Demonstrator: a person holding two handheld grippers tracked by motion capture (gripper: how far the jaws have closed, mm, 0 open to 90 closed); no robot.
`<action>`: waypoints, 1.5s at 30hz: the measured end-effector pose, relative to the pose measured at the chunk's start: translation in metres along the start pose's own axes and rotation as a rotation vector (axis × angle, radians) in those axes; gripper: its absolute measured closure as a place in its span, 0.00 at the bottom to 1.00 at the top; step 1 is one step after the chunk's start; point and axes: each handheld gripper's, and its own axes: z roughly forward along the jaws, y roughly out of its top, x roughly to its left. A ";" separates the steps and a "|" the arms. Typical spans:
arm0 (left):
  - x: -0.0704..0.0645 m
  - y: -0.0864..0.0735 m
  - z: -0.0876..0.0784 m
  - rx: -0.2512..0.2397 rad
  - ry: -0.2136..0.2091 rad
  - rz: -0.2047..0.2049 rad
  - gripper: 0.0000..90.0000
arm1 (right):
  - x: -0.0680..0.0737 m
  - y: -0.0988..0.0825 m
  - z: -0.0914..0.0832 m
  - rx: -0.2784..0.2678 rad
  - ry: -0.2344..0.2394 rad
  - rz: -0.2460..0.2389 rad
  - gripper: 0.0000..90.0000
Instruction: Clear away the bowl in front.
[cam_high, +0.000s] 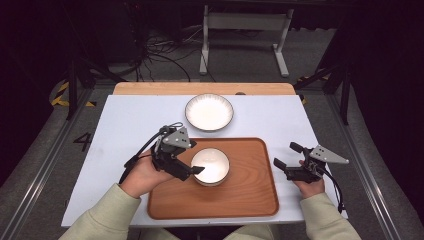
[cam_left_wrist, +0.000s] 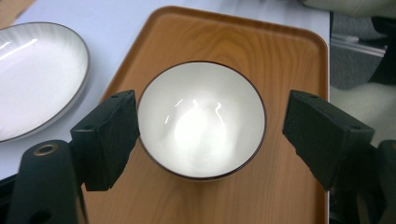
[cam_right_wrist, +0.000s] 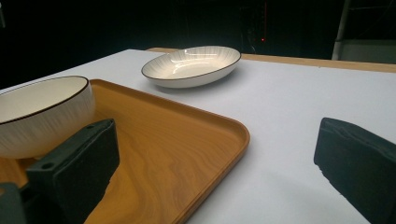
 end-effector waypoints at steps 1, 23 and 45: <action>0.001 -0.004 -0.003 -0.016 0.009 -0.013 0.22 | 0.000 0.000 0.000 0.000 0.000 0.001 0.01; 0.016 -0.077 -0.035 -0.213 0.138 -0.151 0.18 | 0.000 0.000 -0.001 -0.002 -0.002 0.009 0.01; 0.021 -0.147 -0.030 -0.289 0.170 -0.251 0.12 | 0.000 0.000 -0.002 -0.004 -0.003 0.006 0.01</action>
